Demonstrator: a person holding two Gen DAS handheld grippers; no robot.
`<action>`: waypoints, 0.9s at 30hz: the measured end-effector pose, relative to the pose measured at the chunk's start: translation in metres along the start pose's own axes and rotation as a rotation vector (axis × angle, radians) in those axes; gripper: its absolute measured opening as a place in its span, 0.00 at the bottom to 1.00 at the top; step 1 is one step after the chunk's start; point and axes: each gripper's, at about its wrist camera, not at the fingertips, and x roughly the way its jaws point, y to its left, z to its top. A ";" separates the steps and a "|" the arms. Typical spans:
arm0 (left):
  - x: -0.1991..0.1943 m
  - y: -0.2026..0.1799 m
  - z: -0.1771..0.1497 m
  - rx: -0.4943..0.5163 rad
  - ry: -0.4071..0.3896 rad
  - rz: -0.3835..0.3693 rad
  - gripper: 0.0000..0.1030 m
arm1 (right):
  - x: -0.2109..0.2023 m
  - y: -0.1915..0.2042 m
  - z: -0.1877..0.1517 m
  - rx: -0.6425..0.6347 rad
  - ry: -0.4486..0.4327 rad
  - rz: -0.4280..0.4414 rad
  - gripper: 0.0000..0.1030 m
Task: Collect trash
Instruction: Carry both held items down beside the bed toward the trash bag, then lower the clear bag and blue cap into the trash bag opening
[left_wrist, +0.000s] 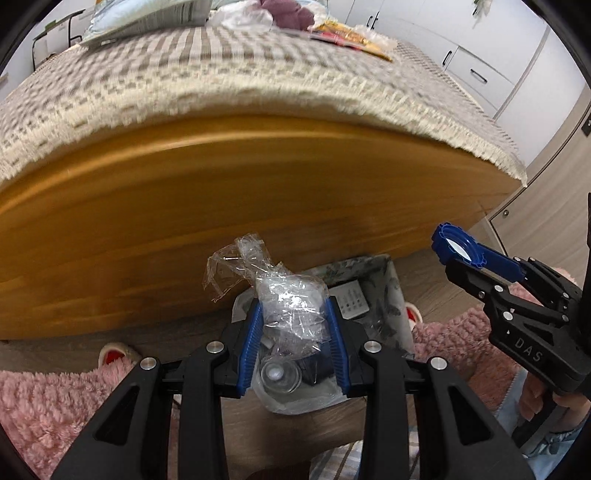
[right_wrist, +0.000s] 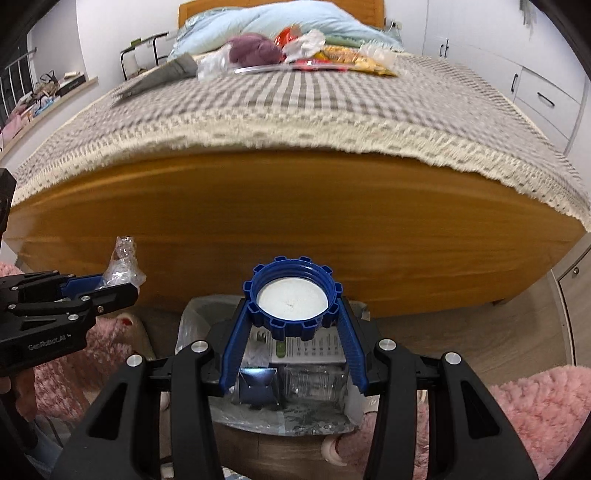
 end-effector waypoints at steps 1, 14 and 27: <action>0.004 0.000 -0.001 -0.001 0.012 0.001 0.31 | 0.003 0.001 -0.001 -0.002 0.010 0.003 0.45; 0.045 0.004 -0.010 -0.019 0.129 0.011 0.31 | 0.036 0.004 -0.013 -0.024 0.144 0.012 0.45; 0.094 0.014 -0.014 -0.058 0.275 0.011 0.31 | 0.078 -0.002 -0.027 0.018 0.311 0.032 0.45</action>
